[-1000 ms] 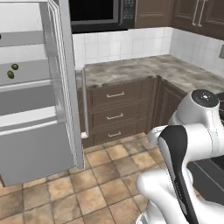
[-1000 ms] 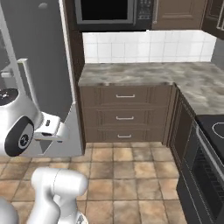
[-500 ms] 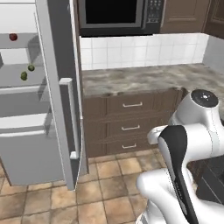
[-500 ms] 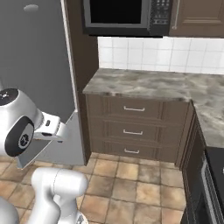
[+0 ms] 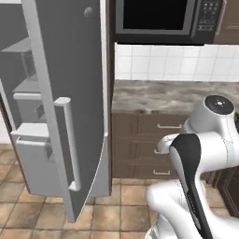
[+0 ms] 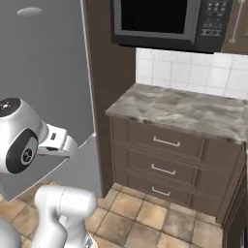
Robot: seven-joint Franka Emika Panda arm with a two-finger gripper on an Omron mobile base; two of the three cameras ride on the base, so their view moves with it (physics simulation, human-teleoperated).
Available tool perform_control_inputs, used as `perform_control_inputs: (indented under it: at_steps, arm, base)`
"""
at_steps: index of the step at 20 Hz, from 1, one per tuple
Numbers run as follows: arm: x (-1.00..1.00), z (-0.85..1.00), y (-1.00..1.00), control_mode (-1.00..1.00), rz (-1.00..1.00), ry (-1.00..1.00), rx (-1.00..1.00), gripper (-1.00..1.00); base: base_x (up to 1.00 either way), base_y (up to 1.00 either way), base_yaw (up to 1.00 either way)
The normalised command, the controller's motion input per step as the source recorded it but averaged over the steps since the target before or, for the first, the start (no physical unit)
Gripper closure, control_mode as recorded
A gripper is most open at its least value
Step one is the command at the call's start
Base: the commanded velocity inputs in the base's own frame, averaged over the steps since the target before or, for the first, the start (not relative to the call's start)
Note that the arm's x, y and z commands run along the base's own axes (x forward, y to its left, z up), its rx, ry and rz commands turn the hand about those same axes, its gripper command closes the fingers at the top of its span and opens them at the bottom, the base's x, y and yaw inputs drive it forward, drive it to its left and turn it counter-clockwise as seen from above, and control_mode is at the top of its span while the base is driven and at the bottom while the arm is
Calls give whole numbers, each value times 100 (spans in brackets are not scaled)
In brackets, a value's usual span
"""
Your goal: Place the cucumber in the correct fridge rack based on whether it is a fruit or vegetable. Finally, close the fridge door.
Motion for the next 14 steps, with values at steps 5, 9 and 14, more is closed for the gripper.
perform_control_inputs:
  at_steps: [5, 9, 14]
  arm:
    - [0, 0, 0, 100, 0, 0, 0, -100]
    - [0, 0, 0, 100, 0, 0, 0, -100]
    - [0, 0, 0, 100, 0, 0, 0, -100]
  base:
    - [75, -26, 47]
    - [35, -33, 42]
    - [35, -16, 42]
